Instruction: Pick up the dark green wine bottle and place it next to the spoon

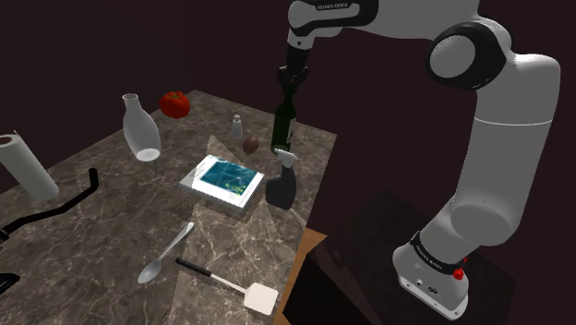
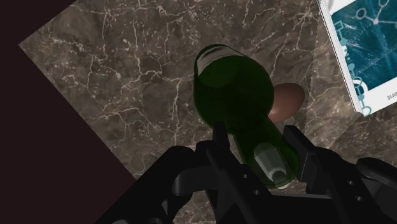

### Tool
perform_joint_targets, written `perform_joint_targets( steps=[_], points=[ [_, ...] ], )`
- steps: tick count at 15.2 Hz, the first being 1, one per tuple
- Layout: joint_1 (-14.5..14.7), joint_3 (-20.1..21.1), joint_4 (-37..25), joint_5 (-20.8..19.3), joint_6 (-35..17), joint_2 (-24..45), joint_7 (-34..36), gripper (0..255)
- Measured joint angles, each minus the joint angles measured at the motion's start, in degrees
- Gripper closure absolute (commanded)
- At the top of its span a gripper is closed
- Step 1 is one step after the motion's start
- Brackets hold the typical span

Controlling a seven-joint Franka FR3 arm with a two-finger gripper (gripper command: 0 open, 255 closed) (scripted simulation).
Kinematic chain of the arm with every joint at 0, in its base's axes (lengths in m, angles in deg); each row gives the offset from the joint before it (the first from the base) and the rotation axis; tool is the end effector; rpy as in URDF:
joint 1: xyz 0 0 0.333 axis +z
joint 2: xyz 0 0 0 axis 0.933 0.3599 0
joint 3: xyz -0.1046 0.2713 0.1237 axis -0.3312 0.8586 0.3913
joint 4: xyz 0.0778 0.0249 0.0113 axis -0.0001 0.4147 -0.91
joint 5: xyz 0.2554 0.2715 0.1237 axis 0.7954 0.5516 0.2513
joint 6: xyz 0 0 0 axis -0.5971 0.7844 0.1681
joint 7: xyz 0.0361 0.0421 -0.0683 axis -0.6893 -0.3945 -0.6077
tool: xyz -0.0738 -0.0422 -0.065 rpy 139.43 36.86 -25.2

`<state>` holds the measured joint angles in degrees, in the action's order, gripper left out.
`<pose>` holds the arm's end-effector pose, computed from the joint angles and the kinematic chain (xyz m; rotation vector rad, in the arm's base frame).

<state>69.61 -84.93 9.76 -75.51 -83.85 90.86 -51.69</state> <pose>0.6858 -0.0207 0.4599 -3.0866 0.1413 -0.0415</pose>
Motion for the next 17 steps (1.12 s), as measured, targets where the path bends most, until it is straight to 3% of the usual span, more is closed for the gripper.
perform_joint_targets(
  steps=[8,17],
  points=[
    [0.0,0.0,-0.3,0.0,0.3,0.0,0.0,255],
    [-0.1,0.0,-6.9,-0.1,6.9,0.0,0.4,255]
  ],
)
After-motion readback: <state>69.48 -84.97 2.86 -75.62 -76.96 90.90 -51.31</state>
